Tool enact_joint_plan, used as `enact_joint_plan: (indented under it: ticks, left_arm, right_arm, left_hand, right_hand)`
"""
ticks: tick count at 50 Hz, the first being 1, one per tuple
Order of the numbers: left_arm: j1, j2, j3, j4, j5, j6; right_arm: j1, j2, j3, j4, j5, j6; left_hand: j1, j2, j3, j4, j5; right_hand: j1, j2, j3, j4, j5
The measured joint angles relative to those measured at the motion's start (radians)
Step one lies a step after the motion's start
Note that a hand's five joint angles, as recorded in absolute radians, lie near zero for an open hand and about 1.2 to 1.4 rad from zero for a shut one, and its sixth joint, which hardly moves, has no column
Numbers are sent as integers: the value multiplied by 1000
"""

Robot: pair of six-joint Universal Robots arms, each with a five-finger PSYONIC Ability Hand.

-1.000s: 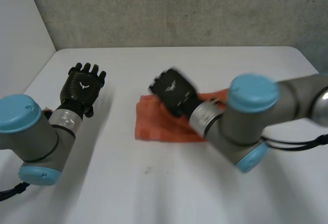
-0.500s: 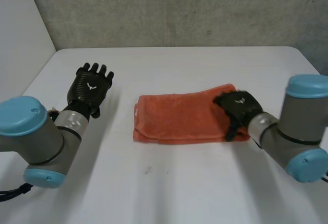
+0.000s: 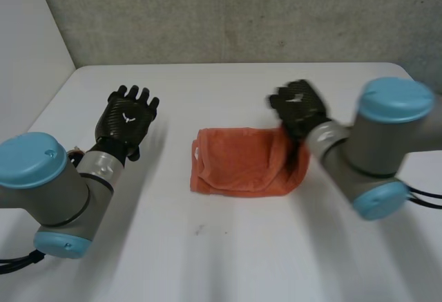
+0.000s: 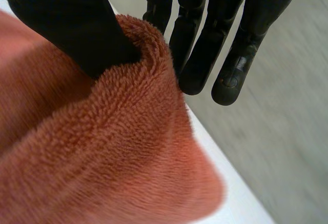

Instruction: Fold the laundry

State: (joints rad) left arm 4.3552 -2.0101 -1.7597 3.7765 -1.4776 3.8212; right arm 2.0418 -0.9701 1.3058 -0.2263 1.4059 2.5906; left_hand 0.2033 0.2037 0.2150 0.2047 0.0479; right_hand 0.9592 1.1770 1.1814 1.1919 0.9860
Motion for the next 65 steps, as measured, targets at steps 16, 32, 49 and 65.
enact_joint_plan:
  ticks: [16,32,49,65]
  left_arm:
    - [0,14,2,0,-3,-15]
    - [-103,12,219,-95,-3,-392]
    - [-304,-287,569,-377,-18,-633]
    - [-272,-367,540,-480,-144,-575]
  right_arm:
    - [312,204,-67,-5,-144,-303]
    - [66,-67,23,9,-97,381]
    - [-53,-2,-18,138,-97,597]
    - [-37,157,-147,280,-104,575]
  left_hand:
    - [0,0,0,0,0]
    - [0,0,0,0,0]
    - [1,1,0,0,0]
    - [0,0,0,0,0]
  right_hand:
    - [-571,-738,-739,-736,-688]
    - [-753,-959,-972,-960,-925]
    - [-753,-959,-972,-960,-925]
    - [-753,-959,-972,-960,-925]
